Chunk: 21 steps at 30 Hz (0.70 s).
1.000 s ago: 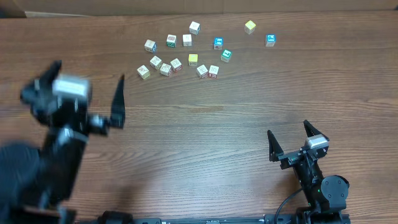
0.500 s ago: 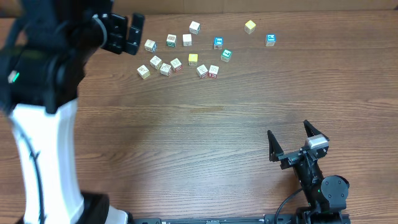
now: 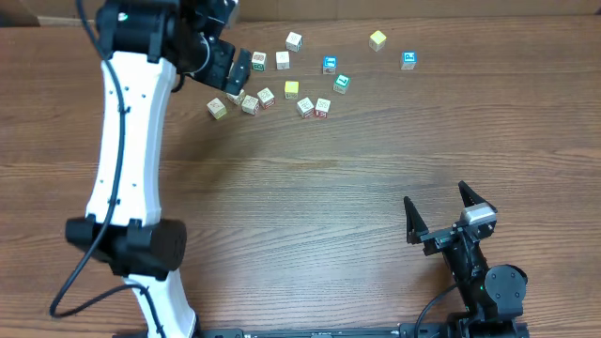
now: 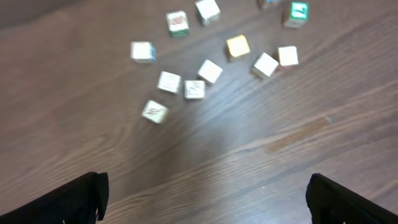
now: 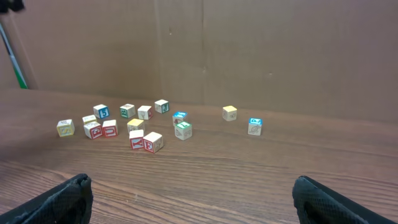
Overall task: Form a circle
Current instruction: 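Raise the left arm and reach toward the block cluster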
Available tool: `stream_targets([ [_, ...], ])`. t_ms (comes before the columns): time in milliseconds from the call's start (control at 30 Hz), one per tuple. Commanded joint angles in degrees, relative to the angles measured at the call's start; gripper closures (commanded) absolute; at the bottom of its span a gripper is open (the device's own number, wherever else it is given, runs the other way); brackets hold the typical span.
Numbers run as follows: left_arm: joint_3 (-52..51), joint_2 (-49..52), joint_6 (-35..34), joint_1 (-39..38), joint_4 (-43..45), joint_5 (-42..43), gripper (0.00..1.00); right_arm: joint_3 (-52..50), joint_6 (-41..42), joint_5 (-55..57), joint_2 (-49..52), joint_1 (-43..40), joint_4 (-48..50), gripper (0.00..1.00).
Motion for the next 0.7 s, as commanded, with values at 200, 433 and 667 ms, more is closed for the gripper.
stream_targets([
  [200, 1.07, 7.37, -0.87, 0.24, 0.48, 6.08, 0.01, -0.59, 0.33, -0.07, -0.55, -0.07, 0.33, 0.00],
  [433, 1.07, 13.20, -7.19, 0.22, 3.87, 7.26, 0.96, -0.59, 0.33, -0.07, -0.55, -0.07, 0.33, 0.00],
  [667, 1.07, 18.49, -17.92, 0.22, 9.16, 5.25, 0.79, -0.59, 0.33, -0.07, -0.55, -0.07, 0.33, 0.00],
])
